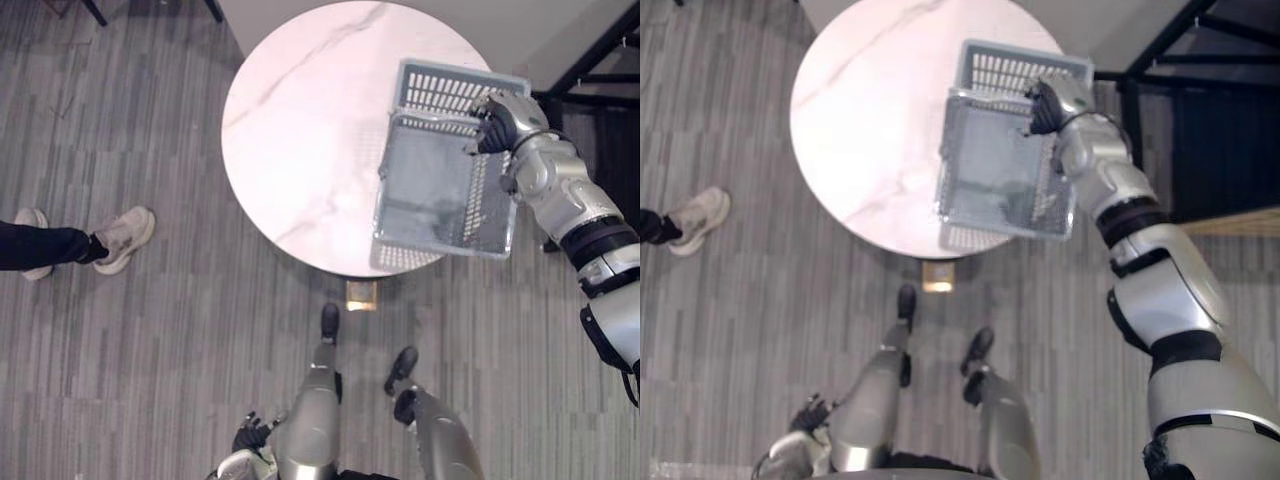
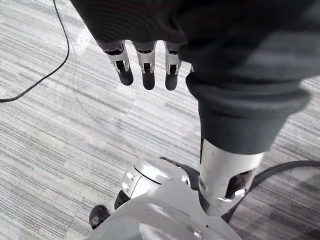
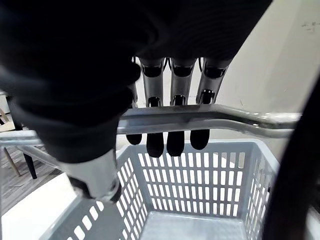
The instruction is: Pick vegetable in the basket
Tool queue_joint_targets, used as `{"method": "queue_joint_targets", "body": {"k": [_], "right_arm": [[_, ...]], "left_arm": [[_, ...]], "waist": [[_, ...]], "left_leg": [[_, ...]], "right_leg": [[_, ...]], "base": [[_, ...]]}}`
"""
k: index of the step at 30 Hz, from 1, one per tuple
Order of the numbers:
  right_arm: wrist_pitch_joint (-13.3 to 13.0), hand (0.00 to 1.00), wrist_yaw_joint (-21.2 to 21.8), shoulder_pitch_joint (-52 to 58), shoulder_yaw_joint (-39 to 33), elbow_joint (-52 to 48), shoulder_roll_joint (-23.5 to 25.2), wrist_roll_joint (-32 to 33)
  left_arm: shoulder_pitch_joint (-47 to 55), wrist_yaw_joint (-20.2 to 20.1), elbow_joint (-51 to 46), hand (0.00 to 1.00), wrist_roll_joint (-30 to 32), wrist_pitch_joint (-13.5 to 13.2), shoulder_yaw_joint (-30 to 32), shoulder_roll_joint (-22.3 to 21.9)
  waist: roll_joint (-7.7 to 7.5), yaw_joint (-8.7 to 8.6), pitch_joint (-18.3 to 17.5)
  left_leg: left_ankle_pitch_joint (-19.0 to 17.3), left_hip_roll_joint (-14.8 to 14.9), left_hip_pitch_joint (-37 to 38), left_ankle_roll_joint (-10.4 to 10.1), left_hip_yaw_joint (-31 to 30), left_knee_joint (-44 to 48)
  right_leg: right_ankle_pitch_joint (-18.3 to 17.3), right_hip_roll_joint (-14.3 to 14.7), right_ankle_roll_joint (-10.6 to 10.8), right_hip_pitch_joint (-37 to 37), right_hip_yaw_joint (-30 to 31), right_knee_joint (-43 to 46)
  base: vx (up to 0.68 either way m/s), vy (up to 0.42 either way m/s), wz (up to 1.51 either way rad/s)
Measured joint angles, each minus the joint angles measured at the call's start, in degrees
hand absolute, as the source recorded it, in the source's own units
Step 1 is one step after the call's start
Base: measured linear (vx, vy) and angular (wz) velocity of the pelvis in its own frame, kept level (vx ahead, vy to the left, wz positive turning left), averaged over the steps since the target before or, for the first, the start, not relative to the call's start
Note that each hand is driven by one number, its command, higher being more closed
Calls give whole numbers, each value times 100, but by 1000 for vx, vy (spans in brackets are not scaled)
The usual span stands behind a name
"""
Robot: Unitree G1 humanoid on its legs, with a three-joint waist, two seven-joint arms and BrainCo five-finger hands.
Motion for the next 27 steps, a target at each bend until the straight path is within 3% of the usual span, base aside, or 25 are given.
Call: {"method": "queue_joint_targets", "body": {"k": [13,19,23,27], "right_arm": [[-151,100,72,64,165,215,86,-180],[-432,100,75,212,222,243,92,-182],[-810,100,75,313,223,208,89,-243],[-984,100,122,553,274,-158,81,-245]], "left_arm": [[-13,3,13,0,1,-34,-99,-2],[-12,-22,28,0,63,-100,-94,-10],[-16,-8,23,0,189,-121,-80,-13],[-17,20,45,0,462,-50,-38,-32]], "waist": [[72,7,35],[76,-1,32],[85,-124,12],[94,-195,-293]], "left_leg": [[31,-38,5,3,8,1],[38,-31,180,-3,133,1],[24,-16,415,-20,182,-4],[-12,17,533,-61,319,-18]], "right_leg": [[-74,-65,-2,-94,29,192],[-75,-71,-2,-16,141,251],[-71,-53,2,203,197,187],[-45,-4,35,283,342,69]], "base": [[18,-6,0],[9,-10,-8],[1,-9,-7],[12,-14,-17]]}}
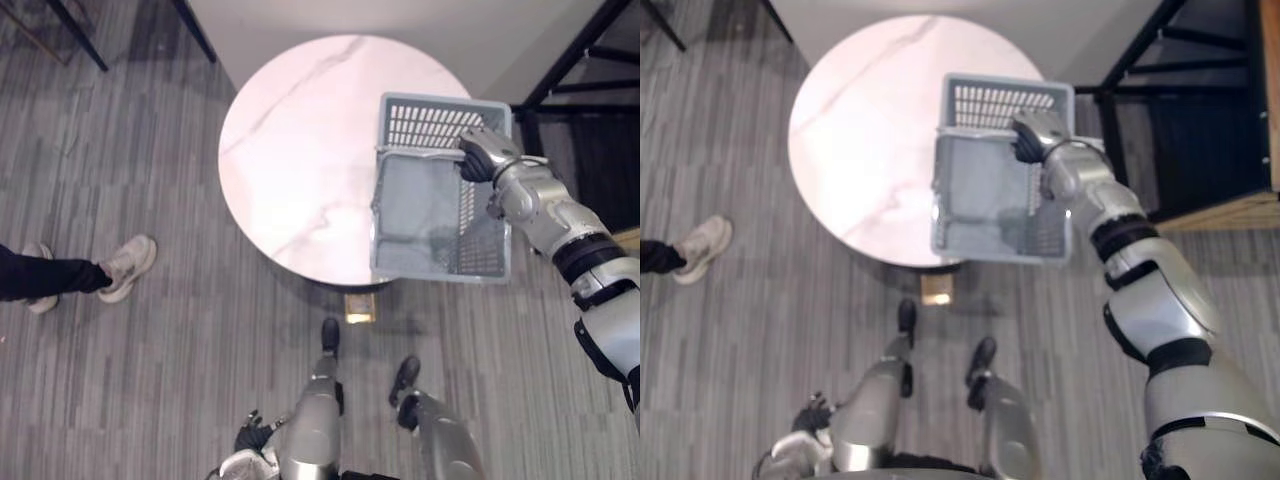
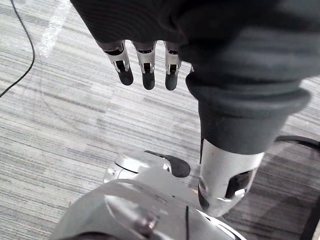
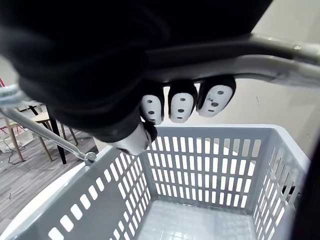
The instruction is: Pick vegetable in the basket
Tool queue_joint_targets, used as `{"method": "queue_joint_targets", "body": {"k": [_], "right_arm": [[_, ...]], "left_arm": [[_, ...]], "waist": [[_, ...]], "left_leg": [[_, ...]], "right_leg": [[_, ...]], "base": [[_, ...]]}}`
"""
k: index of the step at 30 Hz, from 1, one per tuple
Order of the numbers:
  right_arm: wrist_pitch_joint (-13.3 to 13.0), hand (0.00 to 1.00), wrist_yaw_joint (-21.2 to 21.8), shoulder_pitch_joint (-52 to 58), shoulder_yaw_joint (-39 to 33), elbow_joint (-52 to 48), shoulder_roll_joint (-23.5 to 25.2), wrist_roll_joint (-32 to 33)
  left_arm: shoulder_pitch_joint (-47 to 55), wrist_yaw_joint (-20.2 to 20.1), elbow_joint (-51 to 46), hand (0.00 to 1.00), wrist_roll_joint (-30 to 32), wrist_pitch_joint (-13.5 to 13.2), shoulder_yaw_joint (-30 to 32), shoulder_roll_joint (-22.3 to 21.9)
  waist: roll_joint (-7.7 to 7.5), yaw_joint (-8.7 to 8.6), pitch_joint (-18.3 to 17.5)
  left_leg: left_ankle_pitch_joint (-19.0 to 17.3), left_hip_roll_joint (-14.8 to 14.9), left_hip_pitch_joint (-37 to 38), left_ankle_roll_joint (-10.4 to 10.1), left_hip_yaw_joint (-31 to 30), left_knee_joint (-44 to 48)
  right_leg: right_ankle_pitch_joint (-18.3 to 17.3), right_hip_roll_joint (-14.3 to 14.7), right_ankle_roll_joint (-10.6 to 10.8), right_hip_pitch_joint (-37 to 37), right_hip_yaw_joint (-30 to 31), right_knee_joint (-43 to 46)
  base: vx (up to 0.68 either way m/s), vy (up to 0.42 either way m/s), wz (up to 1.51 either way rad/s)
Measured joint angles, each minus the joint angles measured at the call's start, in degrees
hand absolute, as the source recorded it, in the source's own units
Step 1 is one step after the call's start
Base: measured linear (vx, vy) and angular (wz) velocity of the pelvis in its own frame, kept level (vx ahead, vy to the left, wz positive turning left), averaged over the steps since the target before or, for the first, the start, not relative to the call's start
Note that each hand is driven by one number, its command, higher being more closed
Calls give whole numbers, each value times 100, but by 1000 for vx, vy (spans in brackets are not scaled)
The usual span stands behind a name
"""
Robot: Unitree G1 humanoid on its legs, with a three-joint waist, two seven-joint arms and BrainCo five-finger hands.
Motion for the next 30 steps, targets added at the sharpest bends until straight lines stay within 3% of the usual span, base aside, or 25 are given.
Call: {"method": "queue_joint_targets", "body": {"k": [5,11,14,17,21,30], "right_arm": [[-176,100,267,494,8,-847,-77,1],[-582,100,464,1072,7,-2048,-411,33],[-711,100,733,1481,6,-2510,-552,108],[-767,100,1084,2028,4,-3037,-697,339],[-872,100,1409,2909,-9,-3321,-764,708],[-931,100,1703,4064,-211,-3331,-824,743]], "left_arm": [[24,61,52,0,180,120,86,-5],[129,81,189,0,548,239,225,-9],[155,72,252,0,564,340,359,-6],[234,53,375,0,633,340,422,36],[378,43,400,0,809,360,550,18],[672,-42,467,0,967,449,795,-19]], "waist": [[-21,-161,-473],[-63,-434,-935],[-145,-464,-1109],[-237,-604,-1345],[-270,-638,-1532],[-202,-767,-1725]], "left_leg": [[-55,15,190,-13,103,6],[-140,52,384,-27,193,-11],[-217,86,515,-33,300,-22],[-258,85,557,-46,338,-17],[-340,65,717,-90,470,-16],[-400,56,837,-92,606,-13]], "right_leg": [[47,38,23,213,98,-188],[188,114,52,480,236,-533],[247,160,68,606,345,-677],[255,165,79,652,378,-728],[261,150,104,762,501,-781],[289,148,131,846,619,-853]], "base": [[66,-12,-12],[48,-8,-15],[29,2,-19],[42,9,-8],[53,16,-15],[40,8,-7]]}}
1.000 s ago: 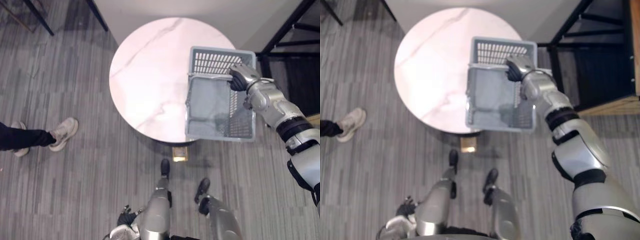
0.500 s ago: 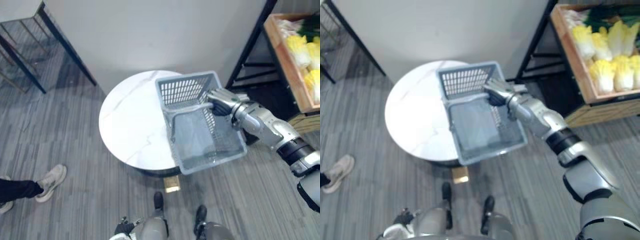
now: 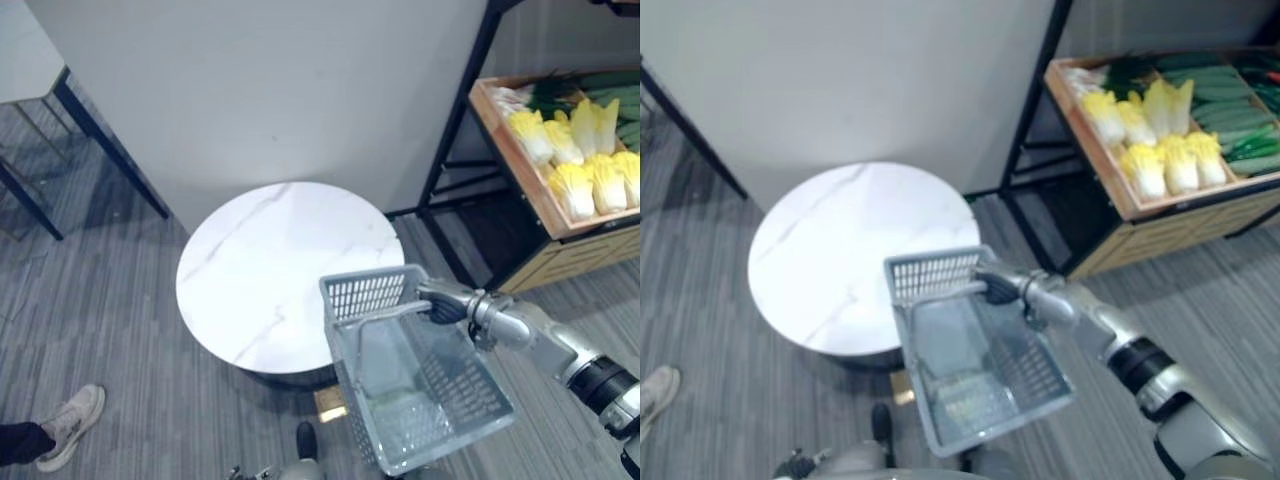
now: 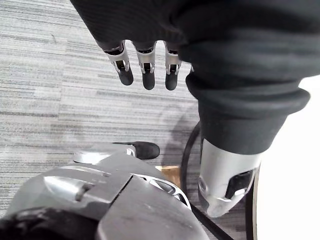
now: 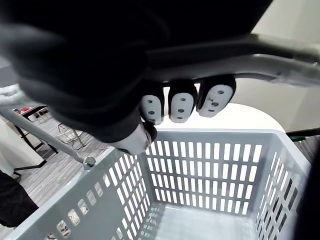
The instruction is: Pick vegetable in the basket
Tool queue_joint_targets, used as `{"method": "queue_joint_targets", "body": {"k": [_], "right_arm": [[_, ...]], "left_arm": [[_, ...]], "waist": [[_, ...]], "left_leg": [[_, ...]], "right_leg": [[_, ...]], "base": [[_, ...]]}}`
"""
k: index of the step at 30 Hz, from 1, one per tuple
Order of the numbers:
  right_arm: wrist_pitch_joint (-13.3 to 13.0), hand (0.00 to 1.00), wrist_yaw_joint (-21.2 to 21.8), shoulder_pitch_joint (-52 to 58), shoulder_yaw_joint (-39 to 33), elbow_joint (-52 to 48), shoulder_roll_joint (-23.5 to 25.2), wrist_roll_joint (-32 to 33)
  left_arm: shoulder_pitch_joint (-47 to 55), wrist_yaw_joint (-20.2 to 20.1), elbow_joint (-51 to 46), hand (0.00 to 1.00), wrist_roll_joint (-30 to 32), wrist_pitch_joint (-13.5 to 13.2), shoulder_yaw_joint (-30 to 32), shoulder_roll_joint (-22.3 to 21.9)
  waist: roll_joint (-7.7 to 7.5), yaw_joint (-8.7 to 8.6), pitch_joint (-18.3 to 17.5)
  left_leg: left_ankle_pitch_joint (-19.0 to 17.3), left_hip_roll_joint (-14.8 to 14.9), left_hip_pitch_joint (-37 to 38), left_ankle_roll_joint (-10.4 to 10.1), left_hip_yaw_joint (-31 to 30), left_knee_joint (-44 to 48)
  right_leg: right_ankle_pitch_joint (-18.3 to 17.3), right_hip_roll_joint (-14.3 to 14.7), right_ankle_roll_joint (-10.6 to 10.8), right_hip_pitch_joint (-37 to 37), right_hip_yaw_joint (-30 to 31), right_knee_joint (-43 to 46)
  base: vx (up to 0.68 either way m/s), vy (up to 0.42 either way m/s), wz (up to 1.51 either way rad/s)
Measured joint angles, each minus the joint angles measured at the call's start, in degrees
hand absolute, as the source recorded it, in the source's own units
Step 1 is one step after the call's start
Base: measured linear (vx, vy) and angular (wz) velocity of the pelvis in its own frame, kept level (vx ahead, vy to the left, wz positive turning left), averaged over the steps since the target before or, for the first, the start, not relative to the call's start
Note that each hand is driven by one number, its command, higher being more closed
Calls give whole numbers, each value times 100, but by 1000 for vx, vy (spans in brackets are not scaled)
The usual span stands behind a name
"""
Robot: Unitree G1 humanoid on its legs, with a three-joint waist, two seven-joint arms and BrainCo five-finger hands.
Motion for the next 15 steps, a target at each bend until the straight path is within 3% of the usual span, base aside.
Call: {"method": "queue_joint_targets", "body": {"k": [6,15], "right_arm": [[11,100,-38,520,-561,119,-69,-75],[-19,100,-287,1376,-1598,211,28,-735]], "left_arm": [[131,-37,3,0,-10,87,0,-47],[385,-39,-6,0,-22,104,0,-128]], "waist": [[151,-49,-162],[215,-179,-225]], "left_leg": [[-36,-19,49,-1,18,-9],[-182,-88,290,-6,154,5]], "right_leg": [[-2,-10,20,56,11,-45],[-45,-64,28,222,101,-2]], "base": [[28,7,-1],[35,22,-5]]}}
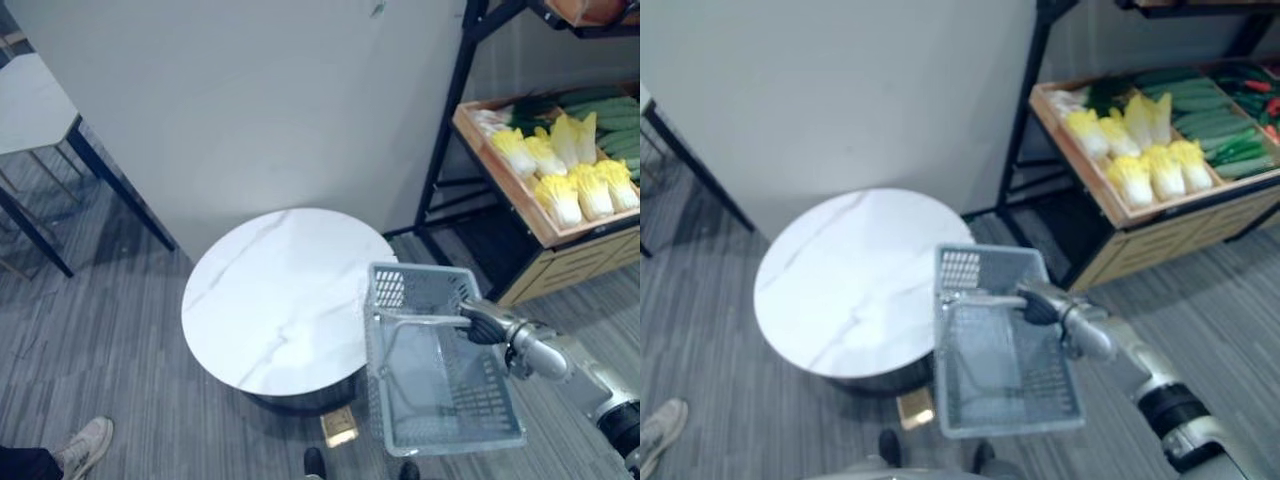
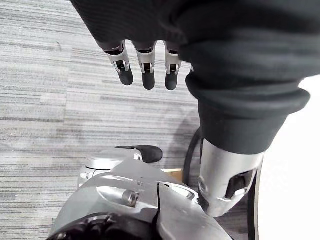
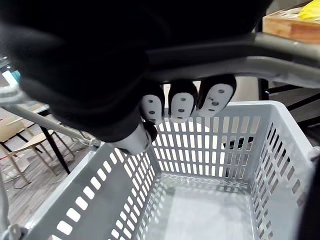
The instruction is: Pick vegetable in the basket
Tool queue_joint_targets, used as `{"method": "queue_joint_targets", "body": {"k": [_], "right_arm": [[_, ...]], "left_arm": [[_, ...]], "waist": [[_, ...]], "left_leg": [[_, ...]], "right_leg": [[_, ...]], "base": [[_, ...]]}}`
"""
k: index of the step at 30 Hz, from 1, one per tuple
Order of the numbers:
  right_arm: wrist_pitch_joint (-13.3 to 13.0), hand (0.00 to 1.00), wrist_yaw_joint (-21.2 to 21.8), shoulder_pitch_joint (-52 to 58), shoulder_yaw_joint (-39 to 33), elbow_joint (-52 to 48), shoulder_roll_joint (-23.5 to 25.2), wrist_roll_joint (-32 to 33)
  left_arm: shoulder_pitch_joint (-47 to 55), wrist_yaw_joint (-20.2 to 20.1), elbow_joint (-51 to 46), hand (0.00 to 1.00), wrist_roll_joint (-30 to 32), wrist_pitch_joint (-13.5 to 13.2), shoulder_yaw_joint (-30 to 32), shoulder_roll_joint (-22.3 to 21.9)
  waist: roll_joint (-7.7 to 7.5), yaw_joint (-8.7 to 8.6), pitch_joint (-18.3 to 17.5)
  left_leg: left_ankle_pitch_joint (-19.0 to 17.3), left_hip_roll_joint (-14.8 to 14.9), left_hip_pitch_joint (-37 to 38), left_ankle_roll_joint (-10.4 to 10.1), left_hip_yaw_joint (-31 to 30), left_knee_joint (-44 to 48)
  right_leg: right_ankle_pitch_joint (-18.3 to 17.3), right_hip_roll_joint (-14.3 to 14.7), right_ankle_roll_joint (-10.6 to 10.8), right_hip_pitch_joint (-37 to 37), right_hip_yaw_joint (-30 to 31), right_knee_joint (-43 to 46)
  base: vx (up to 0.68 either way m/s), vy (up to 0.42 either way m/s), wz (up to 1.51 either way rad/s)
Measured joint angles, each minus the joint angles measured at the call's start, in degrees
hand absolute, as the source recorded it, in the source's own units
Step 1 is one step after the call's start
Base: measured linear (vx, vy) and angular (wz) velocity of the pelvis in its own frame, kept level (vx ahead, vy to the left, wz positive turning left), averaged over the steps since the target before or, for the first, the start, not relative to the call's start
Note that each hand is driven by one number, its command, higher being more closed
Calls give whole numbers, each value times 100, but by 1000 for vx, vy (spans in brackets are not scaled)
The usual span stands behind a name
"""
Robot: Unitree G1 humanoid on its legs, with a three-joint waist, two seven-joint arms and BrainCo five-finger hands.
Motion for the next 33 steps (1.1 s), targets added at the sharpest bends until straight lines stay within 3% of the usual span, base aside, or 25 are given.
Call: {"method": "queue_joint_targets", "body": {"k": [2,5,10,11,12,13,14,15,16,17,18,19,20,21,22,23,25,28,29,30,31,32,33], "right_arm": [[-6,100,-19,183,-270,106,35,-15],[67,100,-222,547,-716,93,123,-192],[175,100,-363,814,-1103,2,286,-215],[185,100,-374,764,-1112,-121,352,-227],[161,100,-409,589,-1109,-170,508,-229],[135,100,-431,508,-1102,-168,604,-227],[58,100,-469,489,-1086,-168,754,-218],[-41,100,-468,460,-1034,-168,865,-223],[-86,100,-468,413,-1001,-168,905,-231],[-134,100,-468,233,-899,-132,961,-290],[-157,100,-473,117,-829,-133,1038,-332],[-163,100,-482,110,-829,-156,1072,-333],[-163,100,-512,117,-829,-135,1134,-333],[-149,100,-512,115,-822,-127,1194,-339],[-132,100,-512,111,-816,-125,1213,-346],[-89,100,-511,90,-748,-112,1211,-346],[44,100,-492,232,-617,-130,1210,-334],[221,100,-449,335,-613,-350,1184,-331],[265,100,-436,354,-612,-396,1181,-325],[272,100,-420,354,-608,-403,1182,-317],[286,100,-381,360,-591,-477,1183,-275],[305,100,-366,355,-565,-515,1185,-254],[322,100,-341,327,-536,-564,1196,-221]], "left_arm": [[-5,-42,1,0,16,-3,-3,-46],[36,-56,1,0,39,-1,-41,-37],[-123,-228,-24,0,282,-5,-361,167],[-196,-285,-33,0,280,-13,-338,218],[-182,-302,-18,0,265,-29,-195,174],[-196,-299,-23,0,249,-35,-179,177],[-205,-293,-57,0,192,-49,-172,177],[-193,-283,-79,0,104,-48,-105,212],[-192,-287,-87,0,65,-41,-71,228],[-273,-274,-76,0,15,-18,15,243],[-292,-267,-6,0,11,-2,62,114],[-307,-263,-19,0,11,-26,55,108],[-322,-213,-7,0,9,-40,44,151],[-370,-148,-11,0,-5,-28,82,181],[-408,-111,-10,0,-2,-13,90,188],[-442,-63,20,0,8,-5,127,190],[-410,-33,97,0,30,-11,171,154],[-414,-41,100,0,53,-46,172,162],[-405,-42,100,0,52,-66,176,160],[-394,-50,101,0,52,-86,190,158],[-360,-53,108,0,44,-94,207,101],[-330,-53,113,0,36,-109,207,65],[-286,-67,114,0,18,-135,208,-20]], "waist": [[3,-54,0],[-101,-280,53],[-223,-387,119],[-266,-395,150],[-195,-270,212],[-170,-299,286],[-119,-316,325],[-172,-218,327],[-224,-167,331],[-255,-107,371],[-5,8,303],[-60,8,318],[-209,-35,311],[-396,14,309],[-465,34,303],[-435,42,323],[-310,-37,289],[-287,-59,287],[-289,-47,290],[-281,7,294],[-265,19,299],[-279,29,314],[-324,45,315]], "left_leg": [[-21,-59,68,27,28,10],[-104,-245,272,110,172,23],[-222,-385,236,343,807,109],[-426,-300,35,481,1109,433],[-510,-58,10,629,1688,454],[-533,57,22,643,1874,552],[-675,373,-26,629,2149,866],[-950,668,-56,599,2504,1338],[-1095,777,-55,562,2666,1571],[-1241,953,-75,440,2857,1812],[-1103,1236,-101,438,3023,1646],[-1060,1239,-27,431,3247,1593],[-1029,1170,42,416,3439,1594],[-992,1121,56,391,3608,1610],[-953,1117,49,375,3696,1617],[-837,1193,51,361,3819,1620],[-590,1357,124,298,3889,1618],[-473,1601,159,284,3871,1776],[-455,1692,143,310,3615,1943],[-440,1782,109,332,3163,2168],[-365,1781,-55,431,2174,2574],[-535,1675,-167,326,1724,2676],[-917,1313,-249,151,958,2674]], "right_leg": [[-118,-66,36,-58,64,232],[-348,-261,112,-243,259,800],[25,-282,325,-538,746,695],[336,-245,302,-617,891,336],[290,-395,-211,-655,241,400],[12,-522,-585,-827,-364,1044],[-132,-764,-800,-876,-1317,1943],[-7,-1148,-894,-706,-1988,2523],[74,-1285,-904,-628,-2173,2585],[289,-971,-1083,-637,-2378,2123],[392,-517,-1142,-463,-2220,1451],[126,-604,-1144,-446,-2316,1754],[-317,-799,-738,-251,-2366,2012],[-526,-871,-350,117,-2362,1495],[-563,-816,-203,220,-2350,1124],[-464,-620,27,380,-2379,609],[-319,-307,-44,485,-2287,286],[-385,-120,-149,455,-2151,272],[-413,-71,-192,458,-2046,270],[-416,-25,-201,460,-1880,270],[-407,-12,-217,455,-1557,272],[-372,-38,-263,451,-1376,273],[-327,-119,-311,336,-1086,294]], "base": [[37,50,-11],[31,74,-20],[-12,76,-68],[-110,53,-152],[-139,34,-170],[-143,33,-177],[-108,53,-166],[-88,36,-166],[-134,-36,-189],[-226,-89,-193],[-241,-102,-187],[-184,-83,-140],[-99,-108,-103],[-92,-137,-95],[-106,-235,-87],[-126,-235,-58],[-97,-198,-39],[-79,-143,-23],[-53,-129,-51],[-15,-137,-89],[0,-80,-95],[26,2,-113],[30,88,-105]]}}
